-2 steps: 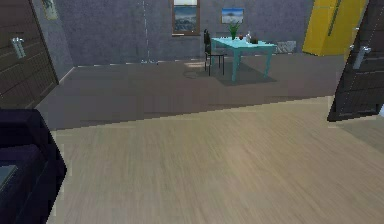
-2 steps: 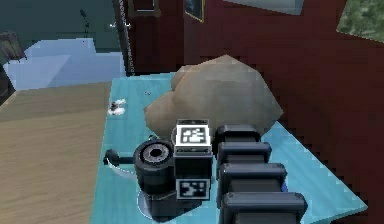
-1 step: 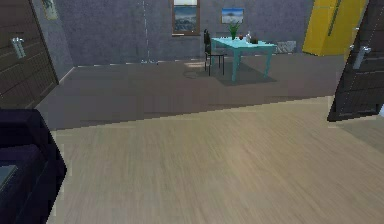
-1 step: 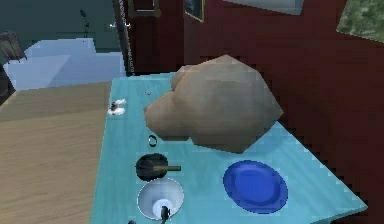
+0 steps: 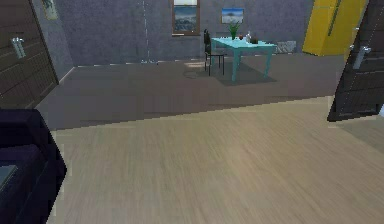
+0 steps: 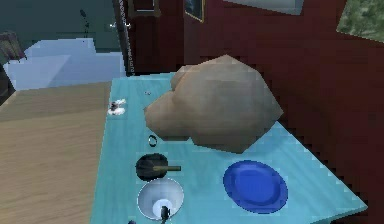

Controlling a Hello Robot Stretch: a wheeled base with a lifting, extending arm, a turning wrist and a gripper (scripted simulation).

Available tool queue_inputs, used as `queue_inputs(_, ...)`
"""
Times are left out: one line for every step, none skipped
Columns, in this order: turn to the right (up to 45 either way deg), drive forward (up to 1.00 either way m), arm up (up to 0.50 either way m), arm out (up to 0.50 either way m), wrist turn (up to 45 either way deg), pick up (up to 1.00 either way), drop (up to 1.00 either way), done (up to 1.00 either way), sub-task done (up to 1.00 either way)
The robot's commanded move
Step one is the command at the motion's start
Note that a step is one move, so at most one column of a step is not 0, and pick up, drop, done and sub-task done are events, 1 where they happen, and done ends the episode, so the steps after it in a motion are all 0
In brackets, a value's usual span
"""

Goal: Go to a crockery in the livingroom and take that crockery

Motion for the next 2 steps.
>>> queue_inputs(0.0, 0.0, 0.1, 0.0, 0.0, 0.0, 0.0, 0.0, 0.0)
queue_inputs(0.0, 0.0, 0.0, 0.0, 0.0, 0.0, 0.0, 1.0, 0.0)
